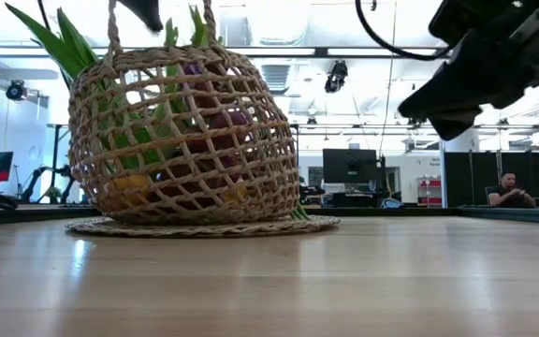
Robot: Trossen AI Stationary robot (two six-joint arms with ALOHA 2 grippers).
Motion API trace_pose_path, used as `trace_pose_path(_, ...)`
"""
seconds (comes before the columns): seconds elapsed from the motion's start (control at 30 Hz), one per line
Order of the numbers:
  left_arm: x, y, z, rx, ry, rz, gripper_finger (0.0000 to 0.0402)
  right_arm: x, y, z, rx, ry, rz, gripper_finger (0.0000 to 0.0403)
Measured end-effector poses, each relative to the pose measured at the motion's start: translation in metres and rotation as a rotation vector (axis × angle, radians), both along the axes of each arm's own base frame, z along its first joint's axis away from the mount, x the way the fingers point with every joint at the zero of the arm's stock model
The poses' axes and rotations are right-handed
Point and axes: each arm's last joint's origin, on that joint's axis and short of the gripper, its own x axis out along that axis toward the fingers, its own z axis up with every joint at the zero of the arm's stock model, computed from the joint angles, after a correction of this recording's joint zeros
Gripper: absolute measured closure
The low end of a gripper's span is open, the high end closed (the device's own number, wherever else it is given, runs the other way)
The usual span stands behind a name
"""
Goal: Build produce basket
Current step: Adjust the basket with fruits and vegetables
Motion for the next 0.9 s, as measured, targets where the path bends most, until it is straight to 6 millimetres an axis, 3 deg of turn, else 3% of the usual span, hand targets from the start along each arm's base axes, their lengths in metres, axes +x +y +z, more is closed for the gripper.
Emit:
trace_pose_path(0.2,0.029,0.005,-0.035,-0.090,0.041,-0.054,0.0401,-0.005,0.013,0.001,0.006,-0.012,0.057,0.0394)
trace_pose_path(0.37,0.055,0.003,-0.041,-0.092,-0.045,-0.154,0.0401,-0.007,0.017,0.002,0.008,-0.024,0.071,0.0394)
trace_pose_path(0.67,0.091,-0.001,-0.013,-0.002,-0.380,-0.374,0.0401,-0.013,0.024,0.008,-0.011,-0.061,0.122,0.0394)
trace_pose_path(0.9,0.083,-0.003,0.030,0.004,-0.476,-0.488,0.0401,-0.036,0.027,0.037,-0.003,-0.140,0.143,0.0394)
